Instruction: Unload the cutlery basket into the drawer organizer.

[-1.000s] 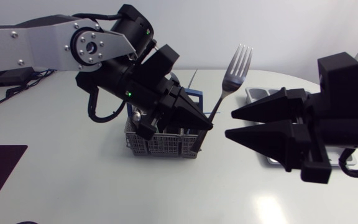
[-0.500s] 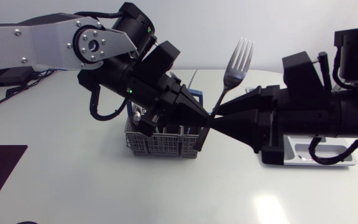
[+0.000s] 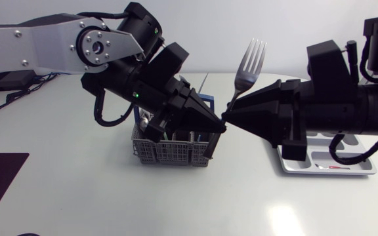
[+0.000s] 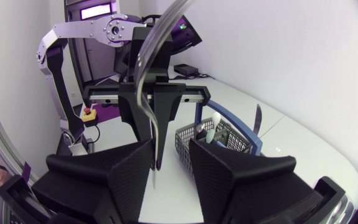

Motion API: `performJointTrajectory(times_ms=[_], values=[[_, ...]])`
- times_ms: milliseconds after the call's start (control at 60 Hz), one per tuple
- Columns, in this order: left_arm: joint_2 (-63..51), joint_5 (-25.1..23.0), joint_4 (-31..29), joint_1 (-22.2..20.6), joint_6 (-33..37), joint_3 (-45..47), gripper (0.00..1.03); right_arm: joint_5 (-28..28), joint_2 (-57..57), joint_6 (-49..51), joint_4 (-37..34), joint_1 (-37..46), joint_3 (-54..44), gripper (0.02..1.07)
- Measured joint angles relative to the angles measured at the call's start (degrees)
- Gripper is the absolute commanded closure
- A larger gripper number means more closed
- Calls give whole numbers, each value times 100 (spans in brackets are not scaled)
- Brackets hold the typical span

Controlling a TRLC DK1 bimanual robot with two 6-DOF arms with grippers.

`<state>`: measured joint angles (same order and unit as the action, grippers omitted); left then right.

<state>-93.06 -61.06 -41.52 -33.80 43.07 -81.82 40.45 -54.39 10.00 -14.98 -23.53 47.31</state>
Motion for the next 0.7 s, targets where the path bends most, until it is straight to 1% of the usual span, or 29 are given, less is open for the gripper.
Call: performJointTrajectory(times_ms=[250,333,400,583,600,633,667,683,700], values=[[-37,0,4,0,0,0,100,57,-13,0,-20,0,13,86],[-57,0,4,0,-2,0,100,111,-13,0,-28,0,63,99],[-70,0,4,0,0,0,100,153,-24,0,-33,-4,114,101],[-94,0,7,0,-2,0,99,212,-61,-70,-122,-4,177,101],[-98,0,7,0,0,0,96,216,-63,-85,-129,-4,177,101],[-103,2,7,0,-2,0,87,221,-68,-90,-133,-4,177,101],[-111,0,7,0,-2,-2,73,223,-72,-105,-144,-4,177,101],[-118,2,4,0,-2,-9,69,223,-72,-105,-153,-4,177,101],[-125,2,4,0,-4,-11,63,223,-72,-105,-155,-4,177,101]])
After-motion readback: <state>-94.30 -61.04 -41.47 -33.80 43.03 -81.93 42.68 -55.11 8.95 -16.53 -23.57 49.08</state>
